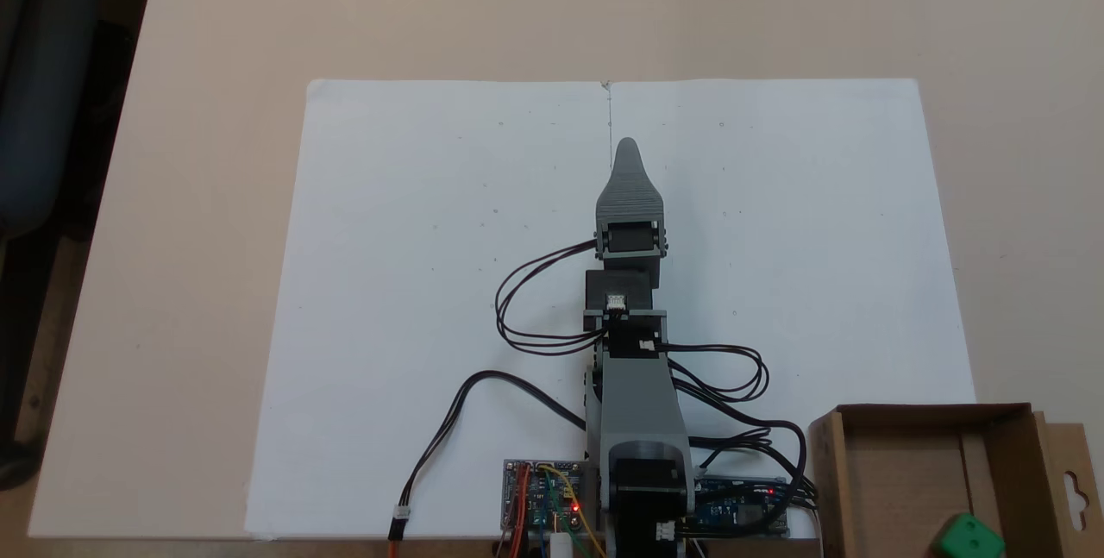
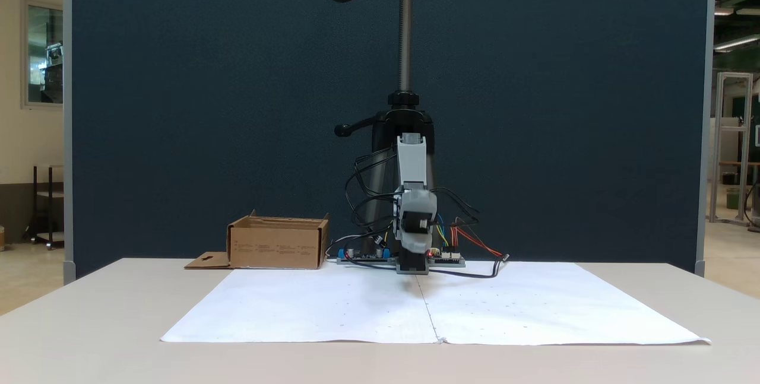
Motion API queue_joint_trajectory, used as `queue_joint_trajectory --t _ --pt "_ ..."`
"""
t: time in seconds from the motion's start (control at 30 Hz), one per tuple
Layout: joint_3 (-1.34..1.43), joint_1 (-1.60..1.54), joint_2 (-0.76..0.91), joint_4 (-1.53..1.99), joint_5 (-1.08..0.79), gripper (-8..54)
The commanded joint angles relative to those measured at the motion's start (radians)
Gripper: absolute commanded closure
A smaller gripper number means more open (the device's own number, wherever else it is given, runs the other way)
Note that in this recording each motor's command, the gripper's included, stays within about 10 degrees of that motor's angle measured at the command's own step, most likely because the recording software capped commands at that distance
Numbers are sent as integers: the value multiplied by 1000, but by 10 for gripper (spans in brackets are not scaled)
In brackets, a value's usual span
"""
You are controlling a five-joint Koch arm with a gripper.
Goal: Grasp a green dice and put it in the bin.
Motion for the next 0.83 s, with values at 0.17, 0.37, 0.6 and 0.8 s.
queue_joint_trajectory --t 0.17,0.37,0.6,0.8 --pt "63 21 112 -323 15 -1" --pt "63 20 110 -487 18 -1" --pt "63 18 110 -508 18 -1" --pt "63 17 110 -508 18 -1"
